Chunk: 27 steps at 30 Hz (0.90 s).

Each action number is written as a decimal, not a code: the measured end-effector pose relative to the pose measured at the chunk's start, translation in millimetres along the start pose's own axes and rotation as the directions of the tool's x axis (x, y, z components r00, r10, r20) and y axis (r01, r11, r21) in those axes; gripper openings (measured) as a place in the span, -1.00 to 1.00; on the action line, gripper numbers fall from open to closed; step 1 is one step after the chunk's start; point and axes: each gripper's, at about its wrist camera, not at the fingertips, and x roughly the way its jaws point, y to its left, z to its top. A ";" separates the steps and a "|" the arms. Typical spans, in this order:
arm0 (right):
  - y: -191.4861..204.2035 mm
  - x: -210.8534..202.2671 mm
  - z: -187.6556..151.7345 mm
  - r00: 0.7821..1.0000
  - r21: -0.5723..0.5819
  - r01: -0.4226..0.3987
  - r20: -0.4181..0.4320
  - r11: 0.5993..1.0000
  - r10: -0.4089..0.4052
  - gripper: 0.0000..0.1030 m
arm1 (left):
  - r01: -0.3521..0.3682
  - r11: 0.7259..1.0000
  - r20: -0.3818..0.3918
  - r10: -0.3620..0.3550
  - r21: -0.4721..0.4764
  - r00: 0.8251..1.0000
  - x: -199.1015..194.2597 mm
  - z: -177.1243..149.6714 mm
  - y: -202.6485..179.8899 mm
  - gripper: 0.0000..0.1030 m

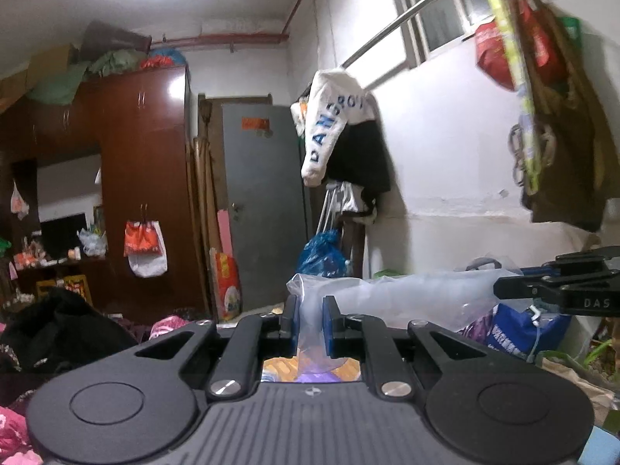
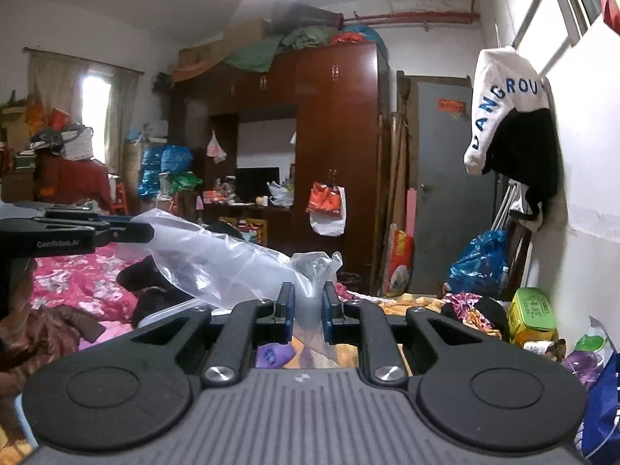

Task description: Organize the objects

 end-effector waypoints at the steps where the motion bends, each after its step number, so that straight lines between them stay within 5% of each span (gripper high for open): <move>1: -2.9 5.4 -1.5 1.000 0.005 0.001 -0.008 1.000 -0.001 -0.69 | -0.007 1.000 -0.014 0.007 0.009 1.000 10.4 -1.2 0.8 -0.70; 10: -11.5 36.7 -28.4 0.995 0.032 -0.003 -0.098 0.999 0.006 -0.61 | -0.013 1.000 -0.108 0.011 -0.014 0.994 58.3 -24.6 16.8 -0.65; 12: -12.5 37.5 -35.0 0.992 0.045 0.001 -0.129 0.999 0.004 -0.09 | -0.043 0.999 -0.123 0.046 0.030 0.991 67.2 -33.8 16.9 -0.36; 14: -12.4 32.5 -38.9 0.991 0.038 0.042 -0.129 0.998 -0.037 0.59 | -0.127 0.990 -0.101 0.133 0.061 0.986 67.7 -46.0 17.1 0.31; 16: -13.1 15.9 -39.9 0.993 0.039 0.086 -0.081 0.996 -0.083 0.98 | -0.112 0.994 -0.069 0.113 0.011 0.991 55.2 -52.4 23.2 0.60; 27: 0.2 -58.1 -59.0 0.997 0.187 0.060 -0.050 0.981 -0.051 1.00 | -0.033 0.990 0.003 0.034 -0.136 0.999 -31.9 -94.5 13.2 1.00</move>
